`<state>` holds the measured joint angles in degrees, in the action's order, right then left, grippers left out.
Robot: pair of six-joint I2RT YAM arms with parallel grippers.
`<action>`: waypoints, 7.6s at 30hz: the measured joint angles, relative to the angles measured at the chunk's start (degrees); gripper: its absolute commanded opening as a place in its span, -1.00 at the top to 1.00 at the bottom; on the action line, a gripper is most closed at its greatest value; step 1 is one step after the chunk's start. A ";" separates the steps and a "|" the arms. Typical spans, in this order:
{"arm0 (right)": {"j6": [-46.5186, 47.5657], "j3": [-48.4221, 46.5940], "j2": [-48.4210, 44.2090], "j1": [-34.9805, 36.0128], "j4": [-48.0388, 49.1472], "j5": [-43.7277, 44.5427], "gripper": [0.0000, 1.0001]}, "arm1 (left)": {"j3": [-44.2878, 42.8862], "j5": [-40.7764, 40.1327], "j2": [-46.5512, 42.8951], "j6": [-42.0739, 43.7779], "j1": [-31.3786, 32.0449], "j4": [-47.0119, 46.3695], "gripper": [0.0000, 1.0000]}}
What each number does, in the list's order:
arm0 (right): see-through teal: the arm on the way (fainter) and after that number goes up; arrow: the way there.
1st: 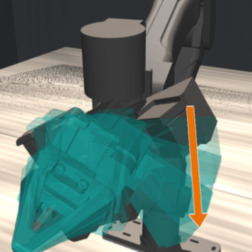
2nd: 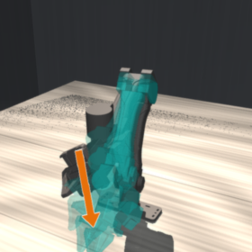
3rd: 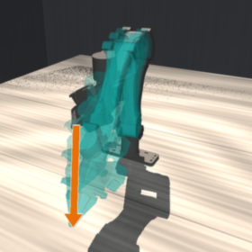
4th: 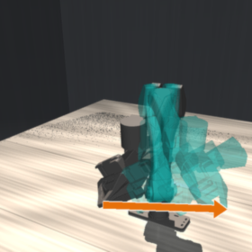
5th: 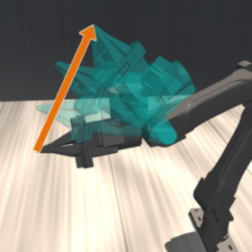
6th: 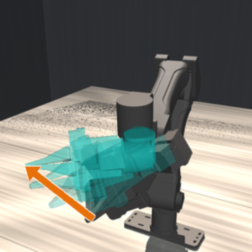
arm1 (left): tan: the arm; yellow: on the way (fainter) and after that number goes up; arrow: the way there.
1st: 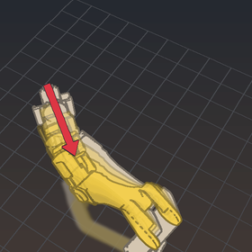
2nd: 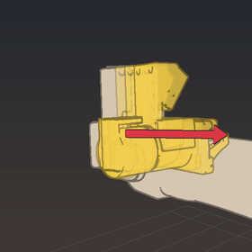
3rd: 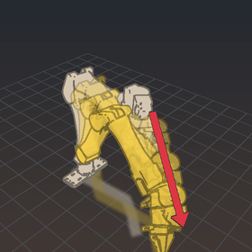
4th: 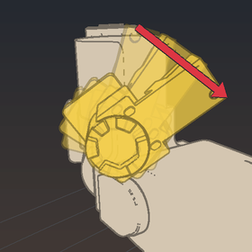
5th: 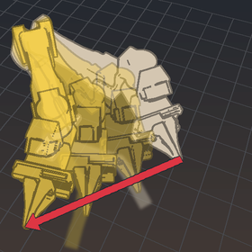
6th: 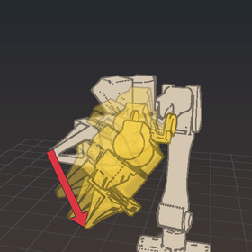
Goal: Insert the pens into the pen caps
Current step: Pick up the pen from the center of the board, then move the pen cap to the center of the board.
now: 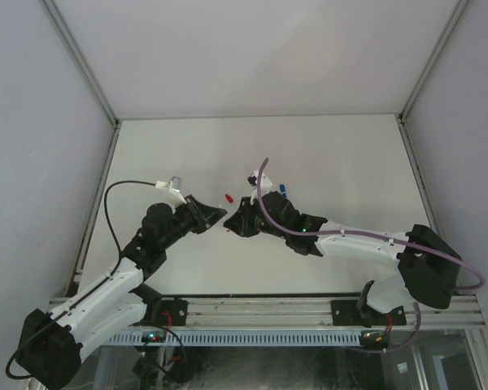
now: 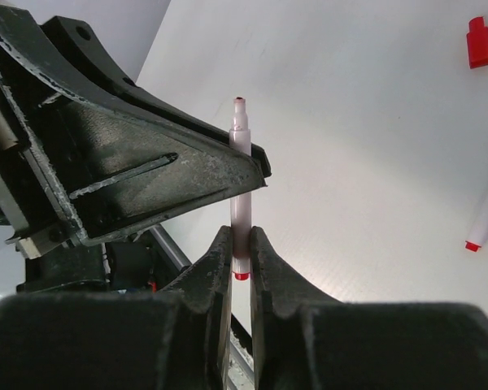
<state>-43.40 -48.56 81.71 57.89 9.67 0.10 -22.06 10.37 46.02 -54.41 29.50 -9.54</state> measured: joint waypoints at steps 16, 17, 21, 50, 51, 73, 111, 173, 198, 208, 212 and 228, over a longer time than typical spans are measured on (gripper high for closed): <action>0.57 0.17 0.07 0.17 0.37 -0.22 0.31 | 0.00 0.13 -1.01 -0.42 -0.07 0.59 1.00; 0.61 0.17 0.07 0.22 0.37 -0.22 0.27 | 0.00 0.07 -1.03 -0.44 -0.07 0.83 0.99; 0.79 0.17 0.13 0.28 0.39 -0.66 0.20 | 0.00 -0.33 -1.03 -0.42 -0.07 1.29 1.00; 1.18 0.17 2.14 0.26 1.22 -3.67 1.00 | 0.00 -1.29 -1.46 -0.37 -0.07 2.25 0.51; 1.18 0.17 2.14 0.26 1.22 -3.67 1.00 | 0.00 -1.36 -1.46 -0.33 -0.07 2.34 0.44; 2.99 -0.87 2.29 -1.29 2.47 -3.85 1.00 | 0.00 -0.96 -1.44 -0.02 -0.07 2.34 0.35; 6.86 -1.77 2.36 -2.82 2.47 -5.16 1.00 | 0.00 0.98 -1.57 0.07 -0.17 1.16 0.35; 20.33 -27.82 19.63 -7.96 -26.27 2.45 -0.05 | -26.16 -26.97 -22.67 30.25 -0.15 55.82 1.00; 31.98 -60.37 48.96 -12.76 -43.36 0.22 0.12 | -26.16 -31.39 -25.68 32.59 -0.15 58.55 0.99; 32.83 -63.65 52.59 -13.14 -45.88 -0.59 0.20 | -26.16 -32.20 -25.73 32.59 -0.15 58.51 1.00; 33.20 -64.54 53.64 -13.11 -46.64 -0.48 0.22 | -26.16 -32.61 -25.79 32.59 -0.15 58.51 1.00; 35.39 -66.38 55.23 -12.28 -49.24 1.81 0.86 | -26.16 -33.00 -26.25 32.57 -0.15 58.51 1.00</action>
<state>-8.01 -114.93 136.94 45.60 -39.57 1.91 -48.23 -22.63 19.77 -21.85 29.34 48.97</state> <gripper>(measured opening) 0.149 0.039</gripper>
